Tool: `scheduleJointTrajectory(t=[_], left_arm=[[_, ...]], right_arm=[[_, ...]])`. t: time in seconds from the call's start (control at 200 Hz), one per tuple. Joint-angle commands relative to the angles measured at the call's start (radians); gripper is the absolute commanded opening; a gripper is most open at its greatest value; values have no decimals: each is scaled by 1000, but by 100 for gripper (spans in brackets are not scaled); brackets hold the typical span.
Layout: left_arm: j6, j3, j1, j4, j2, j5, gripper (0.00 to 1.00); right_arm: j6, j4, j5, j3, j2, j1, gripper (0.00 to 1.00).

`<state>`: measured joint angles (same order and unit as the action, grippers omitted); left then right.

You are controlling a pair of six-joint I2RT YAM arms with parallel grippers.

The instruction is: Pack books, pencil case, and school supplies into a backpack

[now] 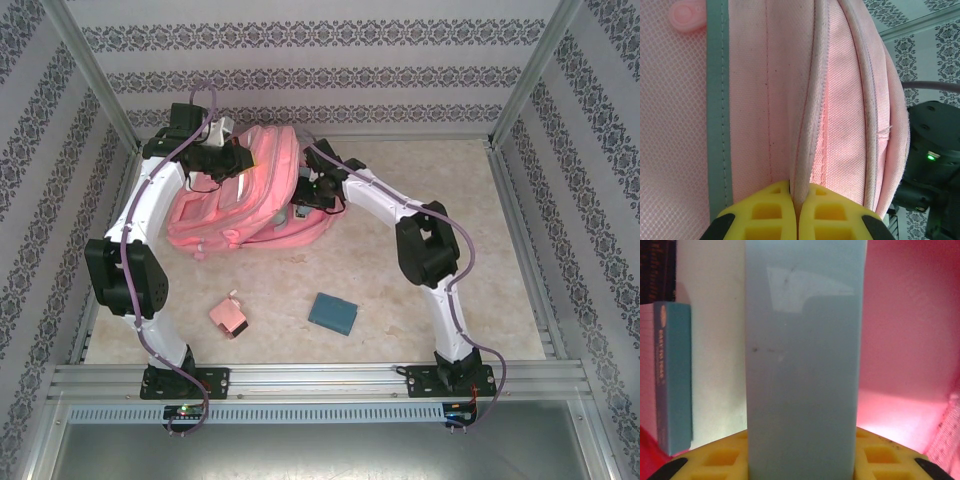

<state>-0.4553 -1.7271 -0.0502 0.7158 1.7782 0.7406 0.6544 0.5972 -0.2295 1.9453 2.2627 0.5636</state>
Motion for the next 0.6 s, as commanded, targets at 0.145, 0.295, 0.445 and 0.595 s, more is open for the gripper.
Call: scheduleJointTrajectory(t=[0.145,0.295,0.445,0.595], left_arm=[[-23,-9,-1,-88,-58,90,0],[-28,-15,-2,-92,-53,92,0],[-22,-15,-2,-89,-53,88,0],[-17,-12,-3,-85,-53,85,0]], right_arm=[[-16,150,82,232,118,24,26],[-18,172,74,290,140,39,59],[-13,130,38,252,88,44,67],[-10,121,69,181,-2,34,68]])
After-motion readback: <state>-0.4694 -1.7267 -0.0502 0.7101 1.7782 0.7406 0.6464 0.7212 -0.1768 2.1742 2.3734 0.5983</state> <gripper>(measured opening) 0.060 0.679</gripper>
